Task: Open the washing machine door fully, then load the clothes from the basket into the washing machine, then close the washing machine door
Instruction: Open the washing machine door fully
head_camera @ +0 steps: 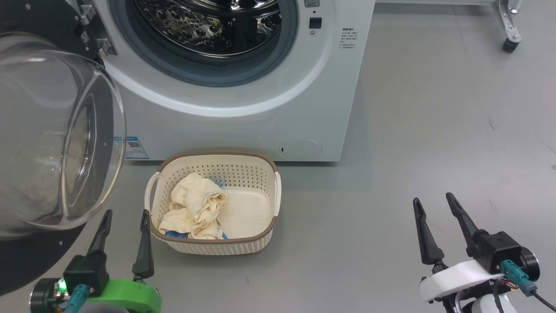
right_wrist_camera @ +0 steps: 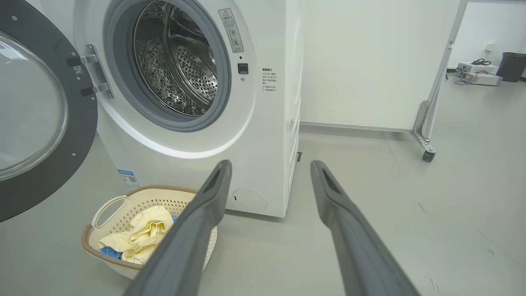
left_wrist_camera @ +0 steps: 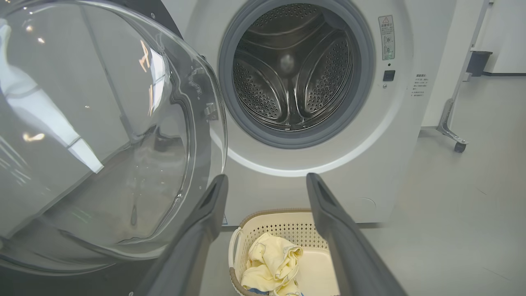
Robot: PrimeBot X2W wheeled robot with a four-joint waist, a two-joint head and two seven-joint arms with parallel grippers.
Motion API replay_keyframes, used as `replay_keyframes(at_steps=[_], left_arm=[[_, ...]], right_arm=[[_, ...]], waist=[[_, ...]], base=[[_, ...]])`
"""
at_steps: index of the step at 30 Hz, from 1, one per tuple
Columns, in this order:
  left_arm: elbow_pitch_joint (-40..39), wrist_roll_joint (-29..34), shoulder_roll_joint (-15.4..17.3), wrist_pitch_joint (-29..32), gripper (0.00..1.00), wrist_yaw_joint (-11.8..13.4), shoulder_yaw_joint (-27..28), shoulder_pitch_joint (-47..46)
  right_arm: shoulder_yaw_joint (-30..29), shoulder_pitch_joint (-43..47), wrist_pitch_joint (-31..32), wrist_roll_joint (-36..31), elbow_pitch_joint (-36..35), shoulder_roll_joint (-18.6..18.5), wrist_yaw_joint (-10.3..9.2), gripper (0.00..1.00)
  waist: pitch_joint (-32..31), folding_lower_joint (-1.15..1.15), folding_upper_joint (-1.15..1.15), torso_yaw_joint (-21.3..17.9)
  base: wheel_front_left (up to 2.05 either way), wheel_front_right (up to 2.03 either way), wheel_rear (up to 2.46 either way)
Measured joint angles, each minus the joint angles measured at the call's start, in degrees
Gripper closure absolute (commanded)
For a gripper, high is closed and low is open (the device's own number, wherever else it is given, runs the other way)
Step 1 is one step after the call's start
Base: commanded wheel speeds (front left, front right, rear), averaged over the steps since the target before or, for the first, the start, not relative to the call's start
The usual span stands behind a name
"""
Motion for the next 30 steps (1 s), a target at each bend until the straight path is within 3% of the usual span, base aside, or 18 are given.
replay_keyframes(at_steps=[14,30], left_arm=[[2.04,0.04,-0.25,0.01,0.00,1.69,-0.25,3.35],[1.85,0.10,-0.30,0.01,0.00,2.58,-0.55,3.50]], right_arm=[[-0.93,1.66,0.00,0.00,-0.66,0.25,-0.23,0.00],[-1.60,2.83,0.00,0.00,-2.26,0.47,-0.36,0.00]], waist=[[-2.09,0.00,0.00,-5.16],[-3.10,0.00,0.00,-6.28]], base=[[0.00,0.00,0.00],[0.00,0.00,0.00]])
